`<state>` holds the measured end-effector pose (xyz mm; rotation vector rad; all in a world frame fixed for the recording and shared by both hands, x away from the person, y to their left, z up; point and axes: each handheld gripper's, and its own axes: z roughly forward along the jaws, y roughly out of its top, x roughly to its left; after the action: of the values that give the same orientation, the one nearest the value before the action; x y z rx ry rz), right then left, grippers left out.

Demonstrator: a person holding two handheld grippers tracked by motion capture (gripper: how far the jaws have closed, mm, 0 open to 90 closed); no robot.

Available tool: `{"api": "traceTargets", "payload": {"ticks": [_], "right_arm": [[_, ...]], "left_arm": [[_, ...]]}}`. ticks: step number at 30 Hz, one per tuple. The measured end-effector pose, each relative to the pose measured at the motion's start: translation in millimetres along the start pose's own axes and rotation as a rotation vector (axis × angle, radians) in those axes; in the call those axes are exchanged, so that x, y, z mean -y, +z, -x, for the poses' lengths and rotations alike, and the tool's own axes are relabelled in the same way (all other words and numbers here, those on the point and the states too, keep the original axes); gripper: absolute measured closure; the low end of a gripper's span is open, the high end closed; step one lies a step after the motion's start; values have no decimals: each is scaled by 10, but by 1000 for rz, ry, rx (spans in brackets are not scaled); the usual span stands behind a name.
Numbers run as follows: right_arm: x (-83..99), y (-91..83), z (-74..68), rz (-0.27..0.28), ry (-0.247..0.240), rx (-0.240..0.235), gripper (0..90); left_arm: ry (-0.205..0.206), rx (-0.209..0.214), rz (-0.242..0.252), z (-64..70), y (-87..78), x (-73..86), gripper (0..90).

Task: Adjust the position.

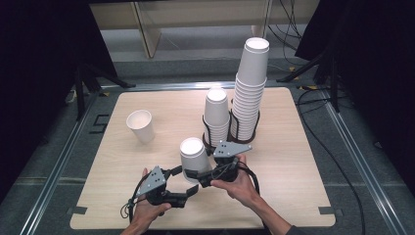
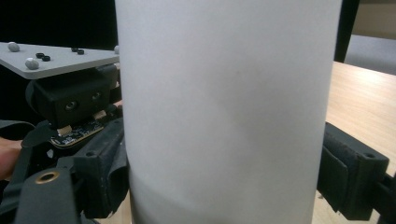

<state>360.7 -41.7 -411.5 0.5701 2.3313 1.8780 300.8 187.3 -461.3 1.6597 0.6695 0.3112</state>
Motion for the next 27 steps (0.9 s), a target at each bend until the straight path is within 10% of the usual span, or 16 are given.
{"api": "traceTargets", "payload": {"ticks": [27], "right_arm": [[75, 186, -141, 4, 19, -77, 169]], "left_arm": [[7, -25, 12, -4, 0, -27, 0]]}}
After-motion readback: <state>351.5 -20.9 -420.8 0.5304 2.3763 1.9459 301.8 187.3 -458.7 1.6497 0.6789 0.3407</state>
